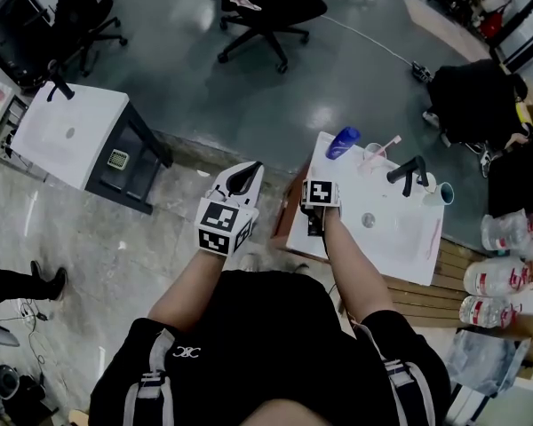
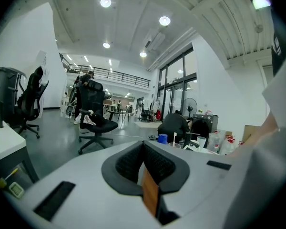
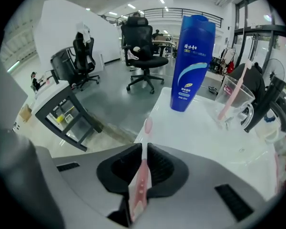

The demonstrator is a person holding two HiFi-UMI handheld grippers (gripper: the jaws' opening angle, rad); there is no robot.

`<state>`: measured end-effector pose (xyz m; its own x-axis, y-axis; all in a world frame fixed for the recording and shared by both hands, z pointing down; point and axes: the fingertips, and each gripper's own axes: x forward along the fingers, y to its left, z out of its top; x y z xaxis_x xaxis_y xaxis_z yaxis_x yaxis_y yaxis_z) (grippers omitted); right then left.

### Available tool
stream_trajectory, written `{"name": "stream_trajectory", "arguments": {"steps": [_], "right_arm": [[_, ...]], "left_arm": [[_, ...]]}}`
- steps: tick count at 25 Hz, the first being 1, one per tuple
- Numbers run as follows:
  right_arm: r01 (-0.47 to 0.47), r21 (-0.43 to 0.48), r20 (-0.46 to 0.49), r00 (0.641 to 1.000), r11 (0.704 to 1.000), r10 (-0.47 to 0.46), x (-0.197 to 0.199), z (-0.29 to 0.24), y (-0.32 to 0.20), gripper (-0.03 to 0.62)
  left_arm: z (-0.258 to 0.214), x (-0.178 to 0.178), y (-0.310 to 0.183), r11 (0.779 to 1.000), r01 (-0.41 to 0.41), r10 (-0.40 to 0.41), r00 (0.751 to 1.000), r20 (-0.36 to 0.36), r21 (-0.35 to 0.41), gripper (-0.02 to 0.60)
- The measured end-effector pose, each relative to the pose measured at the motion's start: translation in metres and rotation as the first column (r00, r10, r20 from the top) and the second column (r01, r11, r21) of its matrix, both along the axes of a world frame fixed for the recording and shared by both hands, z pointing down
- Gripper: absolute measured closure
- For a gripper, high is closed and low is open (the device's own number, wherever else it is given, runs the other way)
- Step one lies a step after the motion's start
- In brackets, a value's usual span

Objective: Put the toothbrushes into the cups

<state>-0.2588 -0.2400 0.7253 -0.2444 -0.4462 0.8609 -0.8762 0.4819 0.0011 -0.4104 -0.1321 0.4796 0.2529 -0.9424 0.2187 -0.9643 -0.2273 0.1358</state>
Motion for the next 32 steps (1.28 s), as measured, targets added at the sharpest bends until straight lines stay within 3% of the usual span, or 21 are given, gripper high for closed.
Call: {"name": "stream_trajectory", "arguments": {"steps": [8, 14, 20, 32], "right_arm": [[-0.078, 0.095, 0.179, 0.982, 0.992, 0.060, 0.007, -0.038, -0.002, 0.543], [-0.095, 0.249, 0.300, 0.954, 0.964, 0.016, 0.015, -0.100, -0.005, 0.543], [-0.137, 0.442, 0.379, 0.924, 0.887, -0.045, 0.040, -0.171, -0.009, 0.543], [-0.319, 0.620, 0.450, 0.893, 0.717, 0.009, 0.157, -0.266, -0.004, 0.543]], "left_arm": [[-0.005, 0.000, -0.001, 1.000, -0.025, 0.025, 1.000, -0.002, 0.011, 0.569], [-0.009, 0.022, -0.011, 0.997, -0.078, 0.078, 0.997, -0.003, 0.019, 0.569], [-0.012, 0.061, -0.027, 0.987, -0.158, 0.158, 0.987, 0.002, 0.018, 0.569], [-0.030, 0.169, -0.059, 0.943, -0.330, 0.330, 0.944, 0.016, 0.038, 0.569]]}}
